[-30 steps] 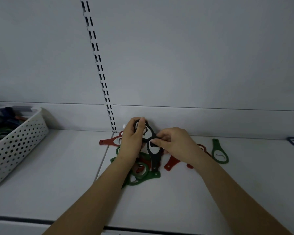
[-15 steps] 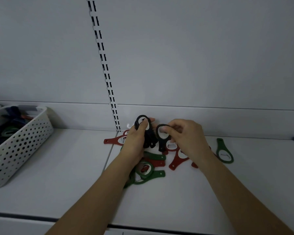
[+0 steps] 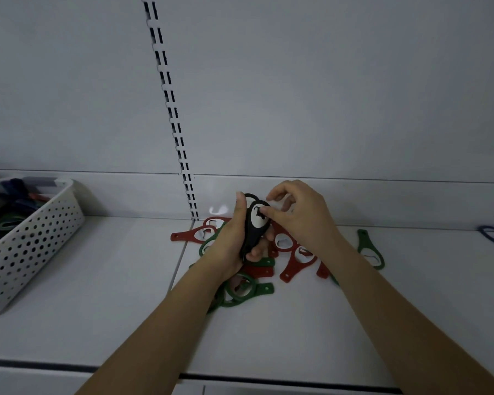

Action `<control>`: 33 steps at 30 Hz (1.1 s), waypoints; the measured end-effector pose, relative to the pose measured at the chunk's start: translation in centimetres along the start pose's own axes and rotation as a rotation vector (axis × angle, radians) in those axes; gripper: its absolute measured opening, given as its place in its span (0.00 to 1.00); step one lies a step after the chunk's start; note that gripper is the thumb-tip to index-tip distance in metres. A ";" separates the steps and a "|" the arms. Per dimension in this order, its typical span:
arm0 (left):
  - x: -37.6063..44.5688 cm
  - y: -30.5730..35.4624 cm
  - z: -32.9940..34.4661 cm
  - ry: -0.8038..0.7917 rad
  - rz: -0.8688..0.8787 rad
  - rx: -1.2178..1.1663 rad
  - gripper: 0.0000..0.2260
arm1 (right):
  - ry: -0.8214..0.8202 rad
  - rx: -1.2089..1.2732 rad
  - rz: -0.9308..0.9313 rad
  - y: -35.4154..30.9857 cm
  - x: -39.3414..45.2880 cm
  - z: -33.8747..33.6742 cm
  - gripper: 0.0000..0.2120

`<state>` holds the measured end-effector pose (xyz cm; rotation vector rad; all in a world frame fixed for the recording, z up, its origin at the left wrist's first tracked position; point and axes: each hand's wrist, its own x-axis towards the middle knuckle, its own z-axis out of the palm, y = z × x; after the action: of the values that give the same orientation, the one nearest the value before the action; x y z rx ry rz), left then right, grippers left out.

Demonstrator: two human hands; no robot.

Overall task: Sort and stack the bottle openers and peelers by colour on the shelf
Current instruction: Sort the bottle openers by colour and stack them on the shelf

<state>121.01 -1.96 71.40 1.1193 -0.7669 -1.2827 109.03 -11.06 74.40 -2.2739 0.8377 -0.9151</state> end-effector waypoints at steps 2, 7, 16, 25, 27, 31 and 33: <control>-0.2 0.1 -0.1 -0.028 -0.031 0.003 0.37 | -0.069 -0.007 -0.064 0.3 -0.1 0.0 0.15; -0.3 -0.1 -0.4 -0.054 -0.147 0.014 0.41 | -0.119 -0.124 -0.199 1.1 -0.3 0.1 0.09; 0.2 0.0 -0.5 0.106 0.033 -0.302 0.23 | 0.084 0.007 0.094 -1.3 -4.0 0.8 0.09; 0.4 0.4 0.0 0.277 0.113 -0.449 0.07 | -0.174 0.124 0.314 -1.4 -4.7 1.3 0.13; 0.5 0.3 0.0 0.276 0.152 -0.381 0.10 | -0.223 0.350 0.363 -1.1 -4.5 1.2 0.12; 0.3 0.0 -0.6 0.348 0.193 0.058 0.15 | -0.210 0.568 0.375 -1.1 -3.7 0.4 0.13; -0.1 -0.1 -0.4 0.406 0.268 0.232 0.15 | -0.192 0.573 0.368 -1.3 -3.5 0.3 0.15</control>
<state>121.39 -1.81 71.20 1.3581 -0.7381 -0.7225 107.67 -7.66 73.71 -1.6154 0.7540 -0.6480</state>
